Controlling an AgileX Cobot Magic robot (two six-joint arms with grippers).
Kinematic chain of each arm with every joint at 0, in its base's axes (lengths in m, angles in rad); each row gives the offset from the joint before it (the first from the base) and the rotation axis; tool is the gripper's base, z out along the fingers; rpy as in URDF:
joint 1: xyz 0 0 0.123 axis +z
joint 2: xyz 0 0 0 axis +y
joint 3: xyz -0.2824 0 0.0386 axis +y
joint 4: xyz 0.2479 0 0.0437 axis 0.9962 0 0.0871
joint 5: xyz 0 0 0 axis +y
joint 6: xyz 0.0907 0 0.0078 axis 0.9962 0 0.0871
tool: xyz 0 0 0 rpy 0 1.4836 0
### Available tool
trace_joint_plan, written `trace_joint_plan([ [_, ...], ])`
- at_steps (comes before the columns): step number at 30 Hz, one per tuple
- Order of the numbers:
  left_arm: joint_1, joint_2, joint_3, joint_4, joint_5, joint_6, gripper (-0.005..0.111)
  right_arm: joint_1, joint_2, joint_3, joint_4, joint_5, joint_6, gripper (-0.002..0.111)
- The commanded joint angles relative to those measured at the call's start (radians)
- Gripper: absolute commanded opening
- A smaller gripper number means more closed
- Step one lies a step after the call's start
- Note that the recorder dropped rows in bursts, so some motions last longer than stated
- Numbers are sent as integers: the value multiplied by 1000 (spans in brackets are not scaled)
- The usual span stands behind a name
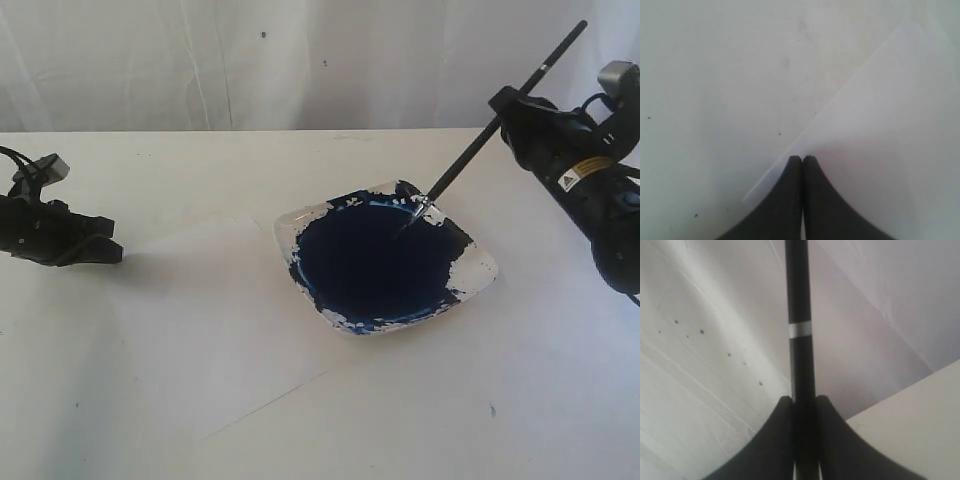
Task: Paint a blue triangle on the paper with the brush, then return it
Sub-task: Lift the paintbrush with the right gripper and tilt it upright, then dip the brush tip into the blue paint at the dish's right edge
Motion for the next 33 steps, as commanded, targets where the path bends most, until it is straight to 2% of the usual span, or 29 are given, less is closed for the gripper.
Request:
trace_joint_plan([
  [1,1,-3,12,-3,-4,5,0,-28,-9,1,-44,14,39,0],
  [15,1,-3,12,-7,-9,5,0,-151,-158,1,-313,242,129,0],
  [25,1,-3,12,-11,-7,5,0,-185,-177,1,-320,377,116,0],
  [33,1,-3,12,-11,-6,5,0,-185,-175,1,-310,395,50,0],
])
